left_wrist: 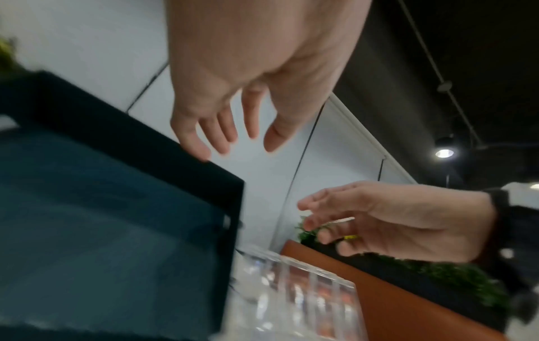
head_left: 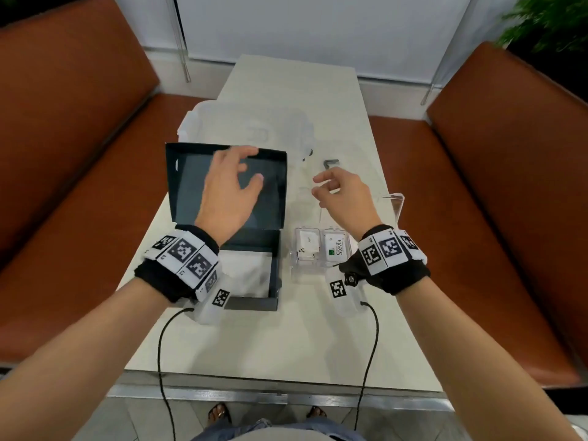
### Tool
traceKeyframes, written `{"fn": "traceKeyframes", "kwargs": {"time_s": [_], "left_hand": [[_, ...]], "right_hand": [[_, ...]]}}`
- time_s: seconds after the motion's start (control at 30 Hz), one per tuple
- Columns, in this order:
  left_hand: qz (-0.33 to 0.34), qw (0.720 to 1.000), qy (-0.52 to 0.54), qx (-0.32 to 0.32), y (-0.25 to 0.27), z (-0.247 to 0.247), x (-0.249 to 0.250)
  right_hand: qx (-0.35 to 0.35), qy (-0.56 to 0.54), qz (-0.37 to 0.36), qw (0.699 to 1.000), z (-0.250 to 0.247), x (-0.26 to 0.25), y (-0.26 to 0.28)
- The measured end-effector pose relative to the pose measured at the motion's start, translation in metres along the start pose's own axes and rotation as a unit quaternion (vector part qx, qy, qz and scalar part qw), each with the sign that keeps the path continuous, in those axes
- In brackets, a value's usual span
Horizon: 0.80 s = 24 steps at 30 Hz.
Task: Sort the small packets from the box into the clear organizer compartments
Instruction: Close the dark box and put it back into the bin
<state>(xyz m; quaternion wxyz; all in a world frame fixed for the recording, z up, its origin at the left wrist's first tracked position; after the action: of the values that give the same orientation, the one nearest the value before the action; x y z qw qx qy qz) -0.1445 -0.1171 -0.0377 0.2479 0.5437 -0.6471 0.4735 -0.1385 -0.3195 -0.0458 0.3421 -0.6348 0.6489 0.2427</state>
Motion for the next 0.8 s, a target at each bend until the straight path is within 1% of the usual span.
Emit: {"fn": "traceKeyframes", "kwargs": {"time_s": [0.03, 0.07, 0.1, 0.2, 0.27, 0.33, 0.4, 0.43, 0.47, 0.53, 0.63, 0.7, 0.77, 0.8], "left_hand": [[0.018, 0.998, -0.018, 0.052, -0.005, -0.02, -0.006], [0.022, 0.995, -0.032, 0.089, -0.011, -0.038, -0.014], [0.012, 0.993, -0.041, 0.109, -0.016, -0.055, -0.024], [-0.075, 0.989, -0.053, 0.118, -0.028, -0.089, -0.056], [-0.148, 0.982, -0.056, 0.104, -0.033, -0.1, -0.076], [-0.241, 0.968, -0.036, 0.058, -0.035, -0.106, -0.094], [-0.341, 0.939, 0.048, 0.005, -0.034, -0.107, -0.108], [-0.381, 0.919, 0.102, -0.018, -0.034, -0.108, -0.114], [-0.405, 0.902, 0.149, -0.038, -0.032, -0.109, -0.119], [-0.414, 0.884, 0.205, -0.064, -0.029, -0.104, -0.121], [-0.403, 0.88, 0.239, -0.074, -0.028, -0.105, -0.127], [-0.395, 0.874, 0.275, -0.065, -0.03, -0.108, -0.131], [-0.375, 0.869, 0.318, -0.048, -0.031, -0.112, -0.13], [-0.366, 0.867, 0.335, -0.042, -0.03, -0.113, -0.129]], "right_hand": [[-0.003, -0.003, -0.002, 1.0, 0.006, -0.007, -0.004], [-0.007, -0.006, 0.001, 1.0, 0.014, -0.014, -0.008], [-0.014, -0.012, 0.008, 1.0, 0.022, -0.019, -0.012], [-0.036, -0.02, 0.051, 0.998, 0.05, -0.03, -0.022], [-0.04, -0.014, 0.079, 0.996, 0.065, -0.034, -0.026], [-0.039, -0.017, 0.097, 0.994, 0.079, -0.035, -0.027], [-0.035, -0.029, 0.109, 0.993, 0.089, -0.034, -0.026], [-0.033, -0.033, 0.117, 0.992, 0.093, -0.035, -0.025], [-0.031, -0.037, 0.123, 0.991, 0.097, -0.037, -0.023], [-0.033, -0.048, 0.12, 0.991, 0.099, -0.038, -0.02], [-0.017, -0.088, 0.124, 0.988, 0.105, -0.044, -0.014], [0.004, -0.16, 0.146, 0.976, 0.103, -0.05, -0.009], [0.042, -0.241, 0.167, 0.955, 0.098, -0.053, -0.006], [0.061, -0.262, 0.173, 0.947, 0.096, -0.052, -0.006]]}}
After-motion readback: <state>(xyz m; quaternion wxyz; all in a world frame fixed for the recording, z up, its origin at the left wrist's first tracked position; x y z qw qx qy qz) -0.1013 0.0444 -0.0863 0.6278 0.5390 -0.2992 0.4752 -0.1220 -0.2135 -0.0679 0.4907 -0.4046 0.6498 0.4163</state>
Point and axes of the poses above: each hand's wrist, its own y-axis away from the middle knuckle, its own z-axis out of the palm, x = y × z, the point moved 1 cm from there along -y, towards the middle knuckle, and after that the axes turned 4 degrees about y, right-handed, at the moved point
